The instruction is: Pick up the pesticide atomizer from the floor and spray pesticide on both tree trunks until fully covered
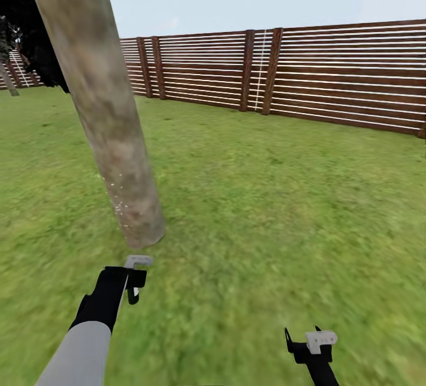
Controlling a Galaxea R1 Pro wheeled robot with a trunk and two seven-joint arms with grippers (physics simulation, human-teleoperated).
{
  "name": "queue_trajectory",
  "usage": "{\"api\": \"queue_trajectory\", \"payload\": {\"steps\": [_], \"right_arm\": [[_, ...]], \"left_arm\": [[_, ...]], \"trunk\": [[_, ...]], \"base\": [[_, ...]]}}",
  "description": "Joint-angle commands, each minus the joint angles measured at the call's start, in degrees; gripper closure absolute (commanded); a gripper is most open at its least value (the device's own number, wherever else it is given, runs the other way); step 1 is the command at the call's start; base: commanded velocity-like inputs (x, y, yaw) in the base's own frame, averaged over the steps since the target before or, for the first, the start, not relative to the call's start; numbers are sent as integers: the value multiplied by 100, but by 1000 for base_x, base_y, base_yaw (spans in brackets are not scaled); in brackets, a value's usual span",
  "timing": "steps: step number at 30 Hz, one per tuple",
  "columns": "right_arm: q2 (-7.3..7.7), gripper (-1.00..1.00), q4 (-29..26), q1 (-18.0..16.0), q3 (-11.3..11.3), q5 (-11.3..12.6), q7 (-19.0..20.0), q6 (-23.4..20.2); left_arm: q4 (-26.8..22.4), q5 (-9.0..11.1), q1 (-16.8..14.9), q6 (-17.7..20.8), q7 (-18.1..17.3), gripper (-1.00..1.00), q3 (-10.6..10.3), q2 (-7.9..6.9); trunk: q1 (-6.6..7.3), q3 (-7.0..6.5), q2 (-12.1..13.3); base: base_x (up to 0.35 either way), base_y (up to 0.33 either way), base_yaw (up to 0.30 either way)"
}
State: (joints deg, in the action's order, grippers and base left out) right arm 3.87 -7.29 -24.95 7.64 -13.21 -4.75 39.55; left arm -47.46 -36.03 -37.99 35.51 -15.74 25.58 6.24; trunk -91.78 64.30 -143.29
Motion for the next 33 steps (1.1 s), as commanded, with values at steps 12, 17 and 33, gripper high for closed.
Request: {"api": "queue_trajectory", "payload": {"steps": [12, 17, 33], "right_arm": [[0, -100, 0, -1, 0, 0, 0, 0], [0, -100, 4, 4, 0, -3, 0, 0], [0, -100, 5, 2, 0, 0, 0, 0]], "left_arm": [[0, 9, -2, 0, -3, 100, 6, -6], [0, 9, -2, 0, -7, 100, 15, -9], [0, 9, -2, 0, -4, 100, 18, -9]], "trunk": [[0, 0, 0], [0, 0, 0], [0, -4, 0]], "base": [[106, -315, 170], [214, -275, 276], [234, -255, 277]]}}
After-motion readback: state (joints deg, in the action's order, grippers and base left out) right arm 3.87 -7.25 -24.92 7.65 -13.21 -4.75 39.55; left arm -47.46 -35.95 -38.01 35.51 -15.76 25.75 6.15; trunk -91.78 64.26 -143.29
